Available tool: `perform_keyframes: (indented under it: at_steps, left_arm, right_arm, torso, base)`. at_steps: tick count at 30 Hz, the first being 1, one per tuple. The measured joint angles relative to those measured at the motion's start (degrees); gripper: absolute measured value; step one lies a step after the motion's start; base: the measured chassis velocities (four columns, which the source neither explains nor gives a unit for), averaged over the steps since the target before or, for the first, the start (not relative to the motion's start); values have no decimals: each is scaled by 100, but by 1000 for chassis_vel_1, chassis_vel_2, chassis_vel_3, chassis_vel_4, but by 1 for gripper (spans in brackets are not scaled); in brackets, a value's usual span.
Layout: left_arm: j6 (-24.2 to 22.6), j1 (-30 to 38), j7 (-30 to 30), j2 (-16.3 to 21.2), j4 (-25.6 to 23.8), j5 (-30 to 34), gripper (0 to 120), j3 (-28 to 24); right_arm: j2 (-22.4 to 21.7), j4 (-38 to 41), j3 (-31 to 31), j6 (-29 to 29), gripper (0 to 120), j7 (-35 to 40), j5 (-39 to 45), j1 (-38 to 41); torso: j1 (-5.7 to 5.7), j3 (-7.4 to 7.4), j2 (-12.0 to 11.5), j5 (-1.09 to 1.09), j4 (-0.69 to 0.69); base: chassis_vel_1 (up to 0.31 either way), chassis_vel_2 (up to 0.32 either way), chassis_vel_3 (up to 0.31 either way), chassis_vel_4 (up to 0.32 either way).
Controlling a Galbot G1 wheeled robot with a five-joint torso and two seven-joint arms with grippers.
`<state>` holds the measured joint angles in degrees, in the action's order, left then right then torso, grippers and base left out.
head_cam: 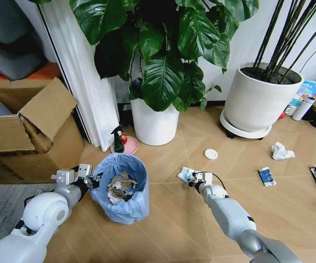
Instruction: Pick up the trash bin and place the garbage on the floor into it.
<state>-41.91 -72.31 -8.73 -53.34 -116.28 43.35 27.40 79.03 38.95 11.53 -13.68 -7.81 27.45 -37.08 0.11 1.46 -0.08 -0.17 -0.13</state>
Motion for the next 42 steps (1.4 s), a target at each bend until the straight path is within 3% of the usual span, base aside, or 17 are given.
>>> perform_keyframes:
  at_steps: [4, 13, 17, 23, 32, 36, 42]
  left_arm:
    - [0, 0, 6, 9, -5, 0, 0, 16]
    - [17, 27, 101, -43, 52, -90, 0, -8]
    - [26, 14, 142, -58, 83, -135, 0, -7]
    - [35, 4, 173, -73, 102, -176, 0, -13]
    - [3, 70, 173, 56, 166, -133, 0, -12]
    - [-13, 85, 153, 42, 206, -126, 0, 4]
    - [-17, 114, 128, -12, 231, -121, 0, -8]
  right_arm:
    - [-80, 338, 17, -45, 0, 46, 108, -54]
    - [-489, 2094, -335, -383, 0, 133, 586, -241]
    - [-789, 3237, -631, -468, 0, 143, 766, -340]
    - [-928, 4069, -1011, -484, 0, 218, 904, -276]
    - [-1485, 5706, -1869, -884, 0, 462, 1918, 85]
    - [-1978, 6667, -2287, -1209, 0, 589, 2615, 182]
    - [-2288, 7219, -2563, -1437, 0, 678, 3037, 183]
  torso:
    - [0, 0, 0, 0, 1]
    - [0, -1, 0, -1, 1]
    - [0, -1, 0, -2, 0]
    - [0, 0, 0, -1, 1]
    - [0, 0, 0, 0, 1]
    - [0, -1, 0, -1, 0]
    - [0, -1, 0, 0, -1]
  base:
    - [0, 0, 0, 0]
    - [0, 0, 0, 0]
    - [0, 0, 0, 0]
    - [0, 0, 0, 0]
    - [0, 0, 0, 0]
    - [0, 0, 0, 0]
    - [0, 0, 0, 0]
